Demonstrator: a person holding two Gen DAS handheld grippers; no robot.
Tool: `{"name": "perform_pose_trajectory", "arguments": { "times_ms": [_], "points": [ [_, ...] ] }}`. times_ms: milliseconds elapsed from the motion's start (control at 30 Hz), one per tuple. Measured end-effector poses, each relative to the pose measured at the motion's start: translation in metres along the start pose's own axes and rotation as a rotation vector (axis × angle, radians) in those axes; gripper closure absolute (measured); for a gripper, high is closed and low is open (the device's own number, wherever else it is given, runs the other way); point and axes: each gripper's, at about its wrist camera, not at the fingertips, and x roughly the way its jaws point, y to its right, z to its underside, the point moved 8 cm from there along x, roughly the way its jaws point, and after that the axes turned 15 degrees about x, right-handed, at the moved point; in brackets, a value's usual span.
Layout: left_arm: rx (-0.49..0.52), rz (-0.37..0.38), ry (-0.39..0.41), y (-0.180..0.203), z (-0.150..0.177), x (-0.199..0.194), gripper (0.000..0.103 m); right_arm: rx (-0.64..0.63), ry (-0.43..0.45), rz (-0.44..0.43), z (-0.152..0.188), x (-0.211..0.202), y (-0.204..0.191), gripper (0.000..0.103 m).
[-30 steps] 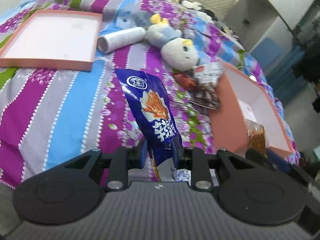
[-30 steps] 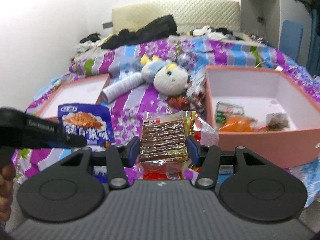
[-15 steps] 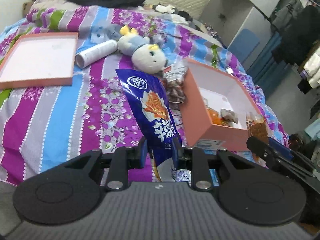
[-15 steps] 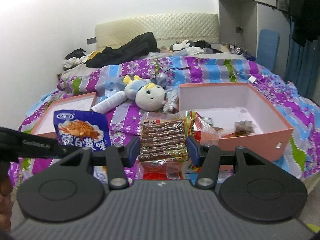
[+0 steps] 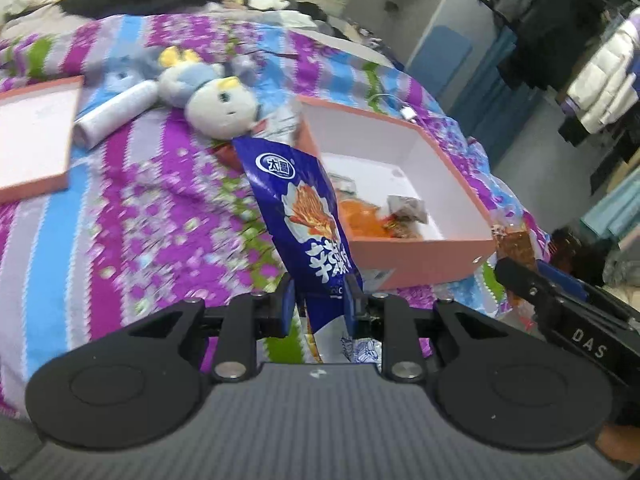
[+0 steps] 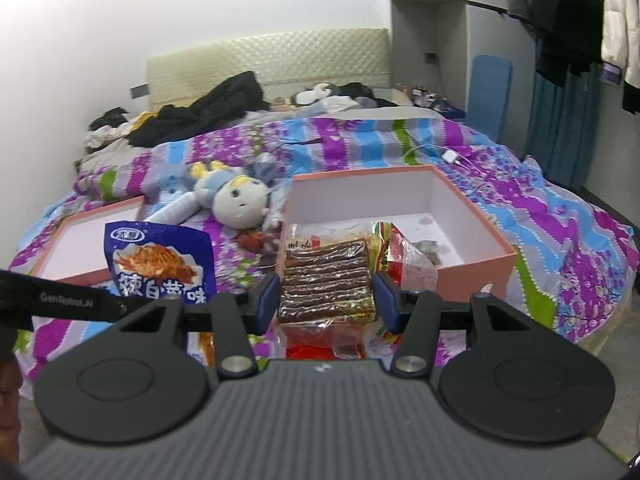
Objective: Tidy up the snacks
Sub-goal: 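Carry both packets over the pink shoebox and open both grippers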
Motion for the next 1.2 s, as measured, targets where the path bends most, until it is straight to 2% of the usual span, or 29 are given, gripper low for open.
{"name": "perform_pose_trajectory", "arguments": {
  "times_ms": [267, 467, 667, 900, 1200],
  "points": [
    [0.063, 0.059, 0.004, 0.025, -0.066, 0.061, 0.075, 0.004, -0.001, 0.035, -0.032, 0.048, 0.028, 0.049],
    [0.08, 0.084, -0.017, 0.025, -0.109, 0.116, 0.075, 0.025, 0.0, 0.063, -0.056, 0.096, 0.05, 0.049],
    [0.086, 0.104, -0.063, 0.021, -0.14, 0.18, 0.075, 0.034, -0.032, 0.079, -0.064, 0.148, 0.067, 0.049],
    [0.117, 0.119, -0.122, 0.018, -0.153, 0.242, 0.075, 0.06, -0.093, 0.108, -0.056, 0.199, 0.091, 0.049],
    [0.147, 0.136, -0.147, 0.021, -0.149, 0.278, 0.075, 0.081, -0.128, 0.139, -0.046, 0.227, 0.107, 0.046]
  ]
}}
